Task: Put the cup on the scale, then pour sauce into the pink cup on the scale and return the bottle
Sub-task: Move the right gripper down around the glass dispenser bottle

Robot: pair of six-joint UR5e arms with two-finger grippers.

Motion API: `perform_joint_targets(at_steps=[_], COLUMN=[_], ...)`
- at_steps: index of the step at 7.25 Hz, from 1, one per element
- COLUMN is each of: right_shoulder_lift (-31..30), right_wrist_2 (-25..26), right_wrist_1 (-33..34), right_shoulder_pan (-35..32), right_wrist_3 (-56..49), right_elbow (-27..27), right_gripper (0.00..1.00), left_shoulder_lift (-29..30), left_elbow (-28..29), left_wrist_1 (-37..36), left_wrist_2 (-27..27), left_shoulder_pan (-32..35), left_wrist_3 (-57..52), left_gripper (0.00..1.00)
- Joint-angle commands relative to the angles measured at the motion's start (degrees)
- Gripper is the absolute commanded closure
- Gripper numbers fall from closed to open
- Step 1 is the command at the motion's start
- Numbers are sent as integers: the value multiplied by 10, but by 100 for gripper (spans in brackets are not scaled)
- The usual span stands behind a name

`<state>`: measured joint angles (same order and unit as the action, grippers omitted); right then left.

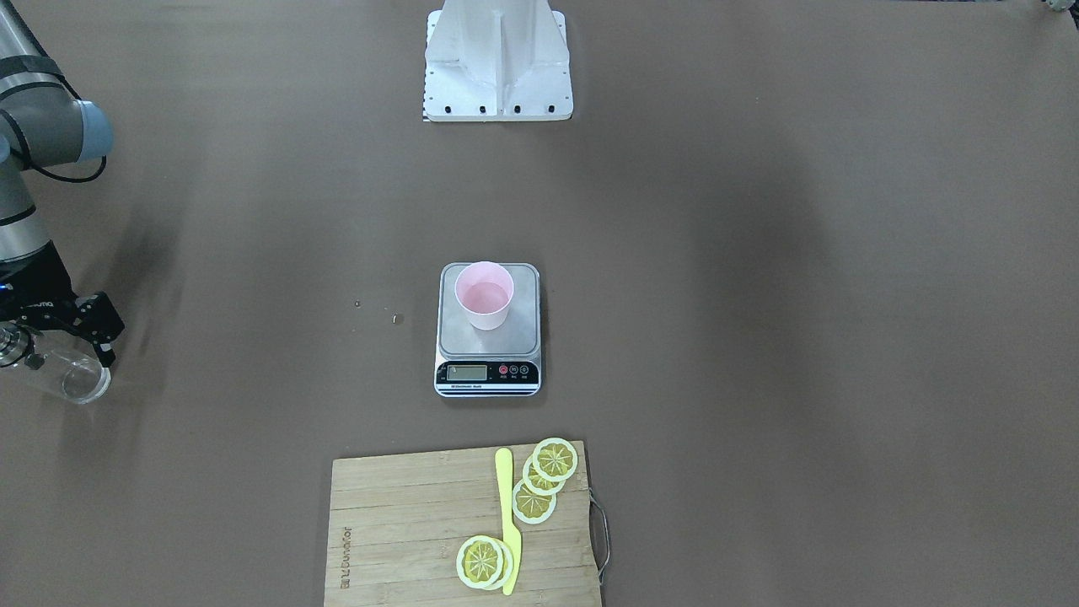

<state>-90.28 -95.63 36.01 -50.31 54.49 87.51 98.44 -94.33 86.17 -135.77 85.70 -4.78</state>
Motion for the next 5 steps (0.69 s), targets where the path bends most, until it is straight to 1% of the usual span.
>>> perform_joint_targets(at_steps=[1,3,5], right_shoulder_lift=[6,10,10], right_wrist_2=[0,0,-1], right_wrist_1=[0,0,-1], right_shoulder_pan=[1,1,0], right_wrist_3=[0,-1,0], right_elbow=[-8,-10,-10], right_gripper=[3,6,6], left_shoulder_lift=[0,0,0], left_elbow=[-3,-8,-8], left_wrist_1=[0,0,0], left_wrist_2=[1,1,1], left_shoulder_pan=[1,0,0], left_wrist_3=[0,0,0], left_gripper=[1,1,1])
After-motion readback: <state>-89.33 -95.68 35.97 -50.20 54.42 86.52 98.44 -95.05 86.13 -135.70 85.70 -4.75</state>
